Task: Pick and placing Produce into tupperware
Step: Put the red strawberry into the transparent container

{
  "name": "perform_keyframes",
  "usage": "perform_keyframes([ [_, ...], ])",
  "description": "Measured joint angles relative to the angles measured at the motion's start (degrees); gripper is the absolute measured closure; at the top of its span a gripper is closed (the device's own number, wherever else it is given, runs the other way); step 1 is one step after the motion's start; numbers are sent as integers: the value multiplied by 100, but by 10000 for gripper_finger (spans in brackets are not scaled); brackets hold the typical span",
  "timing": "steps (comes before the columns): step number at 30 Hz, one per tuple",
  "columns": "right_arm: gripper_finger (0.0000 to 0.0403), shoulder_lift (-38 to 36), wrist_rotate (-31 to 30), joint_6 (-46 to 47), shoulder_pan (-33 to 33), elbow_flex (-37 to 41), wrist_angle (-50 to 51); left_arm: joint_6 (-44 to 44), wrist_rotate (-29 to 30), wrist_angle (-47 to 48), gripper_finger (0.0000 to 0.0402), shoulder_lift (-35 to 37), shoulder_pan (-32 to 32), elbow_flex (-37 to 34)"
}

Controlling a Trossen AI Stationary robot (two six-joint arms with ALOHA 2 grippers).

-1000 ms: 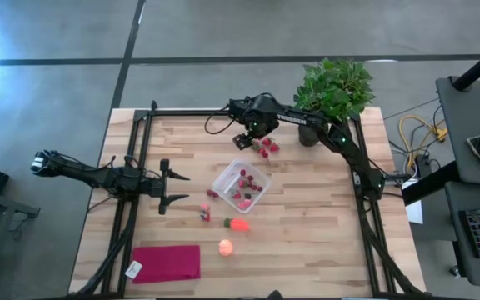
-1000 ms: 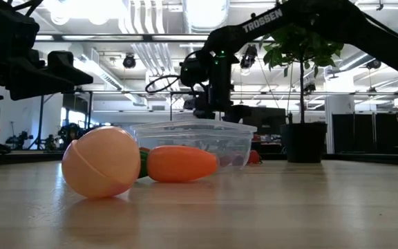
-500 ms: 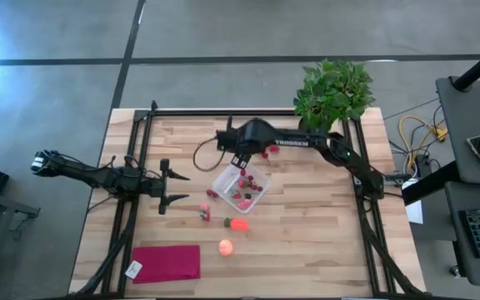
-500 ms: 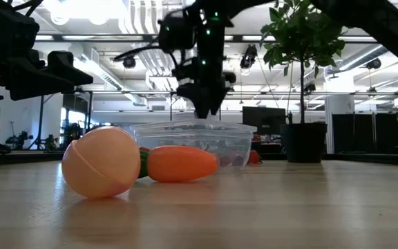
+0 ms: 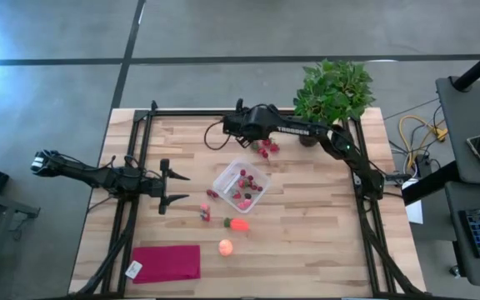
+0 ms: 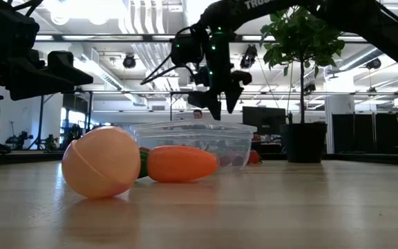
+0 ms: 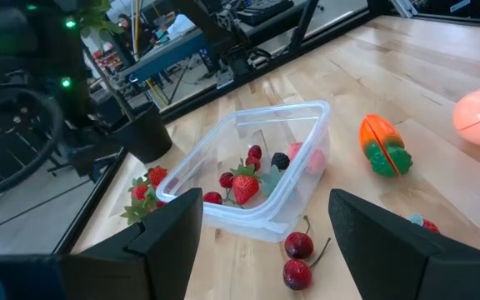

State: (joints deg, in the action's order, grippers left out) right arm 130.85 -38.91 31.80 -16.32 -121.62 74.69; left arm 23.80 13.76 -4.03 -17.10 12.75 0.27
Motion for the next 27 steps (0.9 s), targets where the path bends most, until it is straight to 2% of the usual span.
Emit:
perform_keyframes([
  [2, 175, 0, -324, 208, 88, 0, 16, 1, 0, 0, 155, 0, 0, 0],
  [5, 186, 1, -554, 1313, 233, 0, 42, 0, 0, 0, 155, -10, 0, 0],
  [8, 193, 18, -571, 2563, 419, 0, 47, 1, 0, 0, 155, -9, 0, 0],
  [15, 196, 33, -606, 3499, 953, 13, 119, 1, 0, 0, 155, -2, 0, 0],
  [19, 196, 14, -613, 4817, 1211, 15, 718, 0, 0, 0, 155, -1, 0, 0],
  [22, 196, -50, -281, 6544, 1402, 29, 1591, 1, 0, 0, 155, -2, 0, 0],
  [27, 195, -431, 539, 7892, 1545, 475, 1341, 1, 0, 0, 155, -6, 0, 0],
])
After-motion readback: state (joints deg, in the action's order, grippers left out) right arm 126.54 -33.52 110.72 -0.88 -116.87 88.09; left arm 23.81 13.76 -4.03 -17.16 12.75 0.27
